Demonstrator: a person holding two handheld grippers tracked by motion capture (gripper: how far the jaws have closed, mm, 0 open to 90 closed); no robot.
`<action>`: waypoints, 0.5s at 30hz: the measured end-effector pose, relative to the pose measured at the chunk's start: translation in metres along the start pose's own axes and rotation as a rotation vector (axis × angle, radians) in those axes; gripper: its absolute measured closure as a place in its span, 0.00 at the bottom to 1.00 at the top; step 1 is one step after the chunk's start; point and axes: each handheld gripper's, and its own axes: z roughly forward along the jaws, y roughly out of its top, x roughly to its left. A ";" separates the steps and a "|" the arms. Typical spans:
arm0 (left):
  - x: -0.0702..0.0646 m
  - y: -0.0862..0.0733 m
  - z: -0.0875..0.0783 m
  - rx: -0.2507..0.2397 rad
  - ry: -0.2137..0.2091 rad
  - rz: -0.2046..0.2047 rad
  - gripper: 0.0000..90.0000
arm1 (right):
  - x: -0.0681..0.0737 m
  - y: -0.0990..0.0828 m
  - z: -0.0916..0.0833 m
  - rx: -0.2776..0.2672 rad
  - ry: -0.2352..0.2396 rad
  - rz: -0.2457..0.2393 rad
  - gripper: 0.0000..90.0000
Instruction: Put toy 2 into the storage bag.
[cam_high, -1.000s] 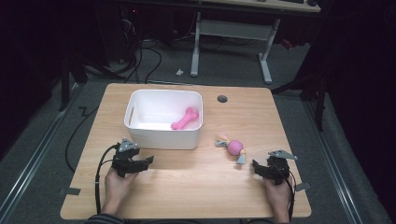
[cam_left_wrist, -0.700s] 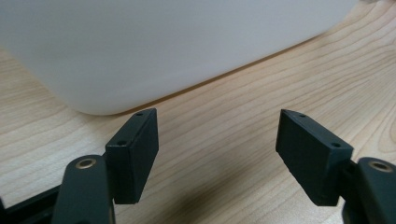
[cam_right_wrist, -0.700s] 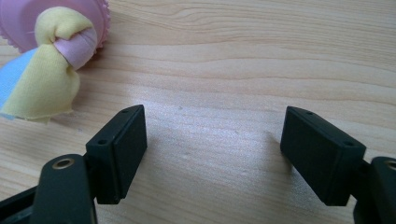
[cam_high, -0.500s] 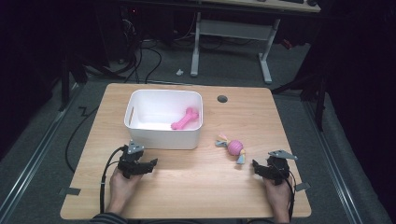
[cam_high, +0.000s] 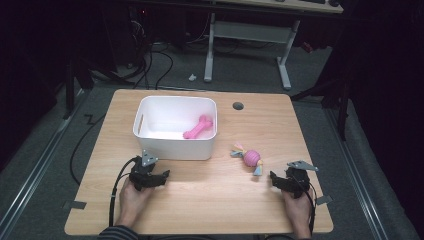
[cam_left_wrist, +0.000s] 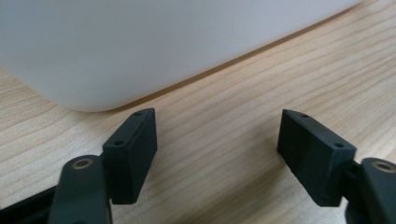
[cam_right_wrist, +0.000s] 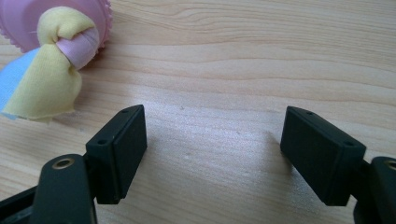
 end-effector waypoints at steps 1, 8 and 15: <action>0.000 -0.001 0.000 -0.003 0.005 -0.004 0.30 | 0.002 0.000 0.000 -0.003 0.003 -0.002 0.29; -0.001 -0.001 -0.001 0.000 0.009 -0.005 0.29 | 0.003 0.000 0.000 -0.002 0.036 -0.029 0.28; -0.001 -0.002 -0.001 -0.002 0.012 -0.006 0.29 | 0.003 -0.001 -0.003 0.007 0.053 -0.044 0.35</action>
